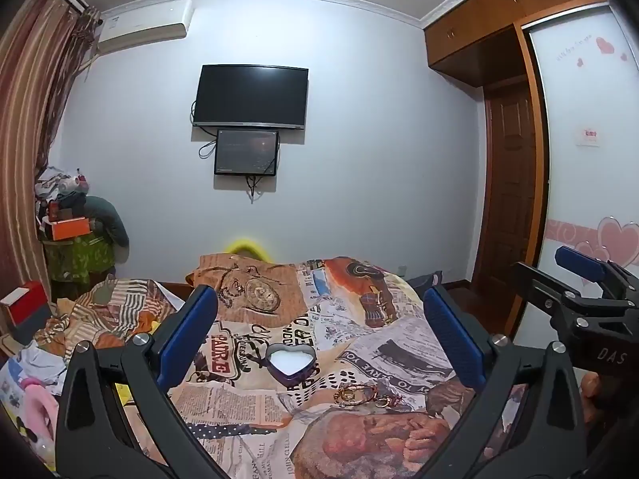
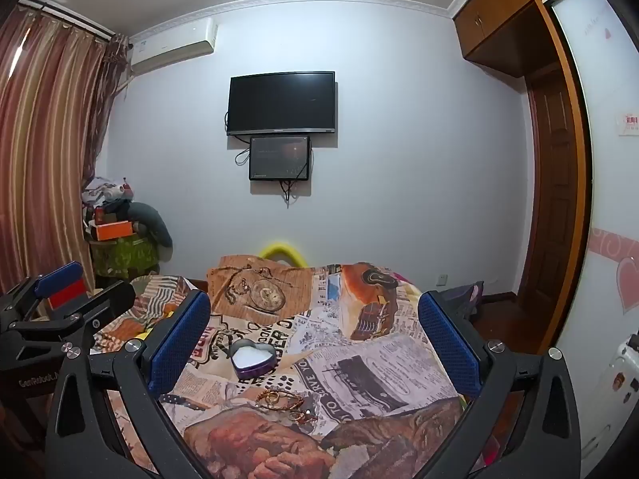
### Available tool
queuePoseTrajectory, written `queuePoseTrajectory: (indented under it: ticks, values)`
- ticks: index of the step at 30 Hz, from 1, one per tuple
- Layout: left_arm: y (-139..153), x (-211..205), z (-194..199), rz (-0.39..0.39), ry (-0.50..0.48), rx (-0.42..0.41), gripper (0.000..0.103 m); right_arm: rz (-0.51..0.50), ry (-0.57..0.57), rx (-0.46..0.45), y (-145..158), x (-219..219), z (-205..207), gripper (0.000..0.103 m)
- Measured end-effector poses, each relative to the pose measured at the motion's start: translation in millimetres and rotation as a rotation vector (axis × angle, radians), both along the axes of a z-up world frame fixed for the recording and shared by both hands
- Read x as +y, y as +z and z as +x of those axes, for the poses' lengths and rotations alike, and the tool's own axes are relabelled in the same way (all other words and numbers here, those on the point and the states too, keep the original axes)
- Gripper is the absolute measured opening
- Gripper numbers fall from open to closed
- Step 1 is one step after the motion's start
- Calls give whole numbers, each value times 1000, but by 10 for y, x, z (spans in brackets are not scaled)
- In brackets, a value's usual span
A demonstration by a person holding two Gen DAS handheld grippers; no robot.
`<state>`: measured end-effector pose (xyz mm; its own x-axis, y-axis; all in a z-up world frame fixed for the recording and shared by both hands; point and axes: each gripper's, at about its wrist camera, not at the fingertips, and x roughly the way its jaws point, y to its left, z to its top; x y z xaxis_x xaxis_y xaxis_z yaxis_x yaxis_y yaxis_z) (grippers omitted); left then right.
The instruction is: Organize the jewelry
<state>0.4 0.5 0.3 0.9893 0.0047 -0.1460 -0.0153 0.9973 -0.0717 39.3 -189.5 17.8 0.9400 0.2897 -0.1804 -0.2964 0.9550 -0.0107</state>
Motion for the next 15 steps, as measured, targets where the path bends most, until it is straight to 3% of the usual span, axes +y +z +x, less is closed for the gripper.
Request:
queuePoseTrajectory:
  ticks: [5,15]
  values:
    - [72,37,39,-23,9,4,103,9,5,-6,-5,-13,-30,103]
    - [-7,-25,49,3,-11,6,103,8,4,11,-9,-37,13,103]
